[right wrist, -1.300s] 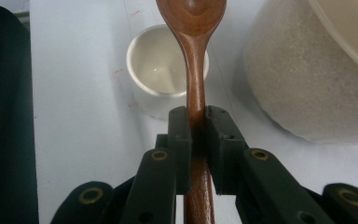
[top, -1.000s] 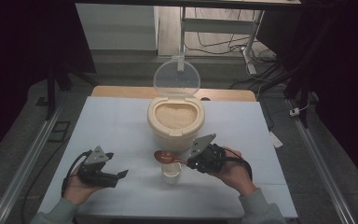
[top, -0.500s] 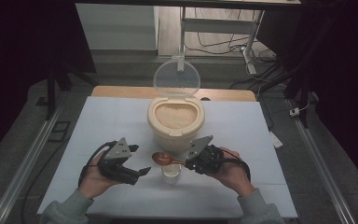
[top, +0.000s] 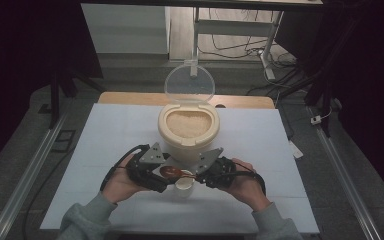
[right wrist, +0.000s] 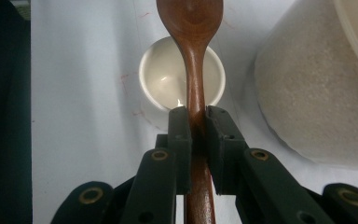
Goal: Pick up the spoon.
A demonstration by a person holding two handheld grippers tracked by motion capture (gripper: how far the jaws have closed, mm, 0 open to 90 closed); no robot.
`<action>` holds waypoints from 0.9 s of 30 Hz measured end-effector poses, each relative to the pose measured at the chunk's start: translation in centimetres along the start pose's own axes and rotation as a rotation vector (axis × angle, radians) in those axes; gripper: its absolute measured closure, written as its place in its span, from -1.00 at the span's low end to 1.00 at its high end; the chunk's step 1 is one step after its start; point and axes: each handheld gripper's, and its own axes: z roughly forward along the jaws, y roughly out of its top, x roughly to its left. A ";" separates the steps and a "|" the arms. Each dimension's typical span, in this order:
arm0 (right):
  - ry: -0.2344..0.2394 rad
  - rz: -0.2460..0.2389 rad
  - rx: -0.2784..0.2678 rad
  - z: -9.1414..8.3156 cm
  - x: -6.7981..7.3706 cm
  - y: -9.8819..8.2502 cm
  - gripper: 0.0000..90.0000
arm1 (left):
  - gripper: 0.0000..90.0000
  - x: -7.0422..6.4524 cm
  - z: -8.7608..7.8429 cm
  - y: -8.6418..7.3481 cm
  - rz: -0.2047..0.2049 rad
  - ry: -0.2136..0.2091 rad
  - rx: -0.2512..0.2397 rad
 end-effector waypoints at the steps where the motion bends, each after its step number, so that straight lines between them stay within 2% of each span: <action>1: -0.002 -0.007 0.005 0.0 0.0 0.1 0.78 | -0.42 0.0 0.2 0.1 0.008 -0.009 0.007; 5: -0.003 -0.008 -0.015 0.1 0.3 0.2 0.78 | -0.34 0.0 1.1 0.6 0.034 -0.054 0.043; 8: -0.005 -0.026 -0.014 0.0 0.4 0.3 0.78 | -0.28 -0.2 1.8 1.0 0.064 -0.086 0.083; 11: 0.005 -0.043 -0.042 0.1 0.6 0.4 0.78 | -0.22 -0.4 2.5 1.3 0.094 -0.112 0.122; 14: 0.007 -0.069 -0.027 -0.1 0.9 0.6 0.78 | -0.15 -0.4 3.0 1.4 0.113 -0.138 0.150; 15: 0.010 -0.074 -0.036 0.0 1.0 0.6 0.78 | -0.12 -0.5 3.2 1.4 0.119 -0.146 0.157; 20: 0.016 -0.096 -0.054 0.2 1.3 0.7 0.78 | 0.05 -0.4 3.6 1.5 0.138 -0.173 0.173; 23: 0.014 -0.130 -0.048 0.1 1.4 0.8 0.78 | 0.19 -0.4 3.9 1.4 0.156 -0.189 0.199; 27: 0.009 -0.149 -0.060 -0.1 1.7 0.9 0.78 | 0.42 -0.4 4.3 1.3 0.169 -0.188 0.223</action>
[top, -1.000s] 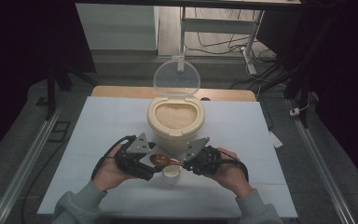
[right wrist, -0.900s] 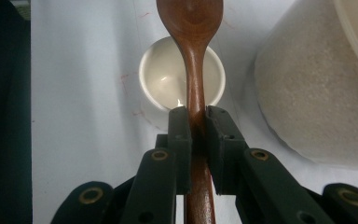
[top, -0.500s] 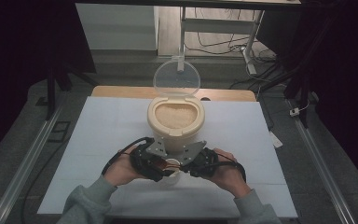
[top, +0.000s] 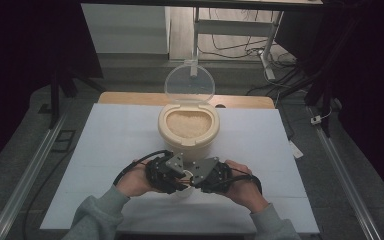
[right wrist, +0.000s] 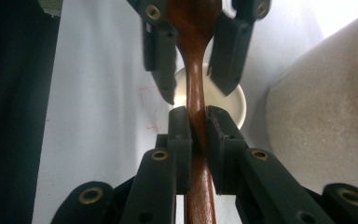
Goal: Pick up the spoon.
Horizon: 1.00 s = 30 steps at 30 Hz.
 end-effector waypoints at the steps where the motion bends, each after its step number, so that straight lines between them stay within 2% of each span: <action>1: -0.001 -0.012 0.001 0.0 0.0 0.0 0.78 | 0.50 0.0 0.1 0.0 -0.001 -0.004 0.002; 9: -0.004 -0.076 0.023 0.2 0.5 0.2 0.78 | 0.67 -0.3 0.6 0.1 0.024 -0.036 0.023; 13: -0.011 -0.063 0.022 0.3 0.5 0.2 0.76 | 0.69 -0.2 0.5 0.0 0.017 -0.029 0.010; 15: -0.028 -0.026 0.000 0.1 0.4 0.1 0.72 | 0.70 -0.1 0.4 0.0 0.012 -0.018 0.001; 17: -0.049 0.017 -0.058 -0.2 -0.1 -0.2 0.59 | 0.71 0.0 0.3 -0.1 0.008 -0.004 -0.011; 21: -0.106 0.131 -0.188 -1.6 -0.8 -0.8 0.31 | 0.72 0.2 -0.1 -0.3 -0.007 0.028 -0.039; 23: -0.119 0.198 -0.244 -2.3 -1.0 -1.3 0.22 | 0.72 0.3 -0.4 -0.5 -0.015 0.042 -0.055; 26: -0.157 0.287 -0.319 -3.1 -1.2 -2.0 0.10 | 0.72 0.4 -0.6 -0.7 -0.029 0.059 -0.079; 30: -0.213 0.399 -0.386 -4.2 -1.4 -3.1 -0.02 | 0.73 0.6 -0.9 -1.0 -0.050 0.082 -0.109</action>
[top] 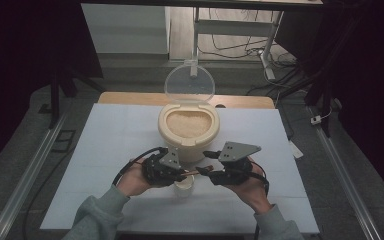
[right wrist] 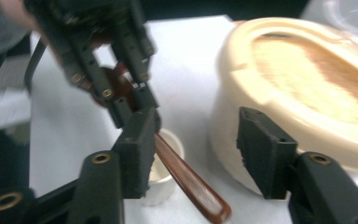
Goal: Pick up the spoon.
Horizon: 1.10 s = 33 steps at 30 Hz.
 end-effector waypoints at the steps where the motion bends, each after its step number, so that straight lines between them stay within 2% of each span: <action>1: -0.014 0.021 -0.015 -0.3 -0.1 -0.2 -0.05 | 0.73 0.0 -0.1 -0.1 -0.005 0.002 -0.005; 4: -0.046 0.065 -0.041 -1.1 -0.4 -0.7 -0.10 | 0.73 0.1 -0.2 -0.2 -0.012 0.011 -0.019; 6: -0.051 0.093 -0.062 -1.5 -0.6 -1.0 -0.13 | 0.73 0.1 -0.3 -0.2 -0.015 0.015 -0.029; 10: -0.083 0.120 -0.077 -2.2 -0.8 -1.8 -0.16 | 0.74 0.1 -0.4 -0.4 -0.022 0.025 -0.042; 15: -0.130 0.179 -0.077 -2.5 -1.3 -2.7 -0.14 | 0.74 0.2 -0.6 -0.5 -0.031 0.035 -0.061; 25: -0.144 0.239 -0.078 -2.2 -1.6 -3.4 -0.14 | 0.74 0.3 -1.1 -0.7 -0.046 0.066 -0.101; 33: -0.115 0.266 -0.061 -0.9 -1.2 -3.6 -0.23 | 0.75 0.0 -1.6 -0.6 -0.045 0.088 -0.136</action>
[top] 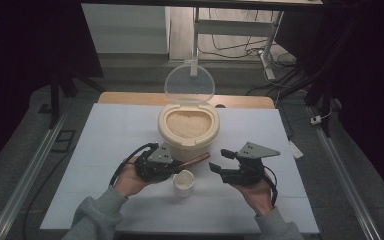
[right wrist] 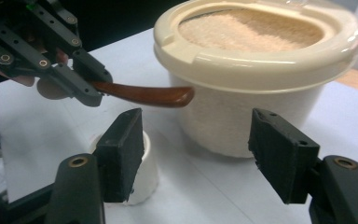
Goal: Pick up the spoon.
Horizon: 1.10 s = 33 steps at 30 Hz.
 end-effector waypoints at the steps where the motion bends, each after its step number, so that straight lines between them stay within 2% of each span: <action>1: 0.003 0.000 0.000 0.1 0.1 0.0 -0.24 | 0.75 0.0 0.0 0.0 0.000 0.002 -0.003; 5: 0.021 0.021 -0.005 0.6 0.4 -0.1 -0.27 | 0.75 -0.2 0.0 0.1 0.005 0.007 -0.009; 11: 0.054 0.086 -0.008 1.4 0.7 -0.4 -0.29 | 0.75 -0.6 0.2 0.3 0.013 0.014 -0.021; 17: 0.060 0.136 -0.019 1.9 1.0 -0.5 -0.24 | 0.75 -1.0 0.5 0.5 0.025 0.016 -0.026; 23: 0.079 0.175 -0.045 2.3 1.5 -0.7 -0.12 | 0.75 -1.3 0.8 0.7 0.036 0.015 -0.022; 27: 0.077 0.202 -0.073 2.2 1.5 -0.8 0.09 | 0.75 -1.5 0.9 0.7 0.040 0.017 -0.023; 33: 0.125 0.279 -0.128 2.1 1.2 -0.9 0.25 | 0.75 -1.7 1.0 0.8 0.057 0.029 -0.008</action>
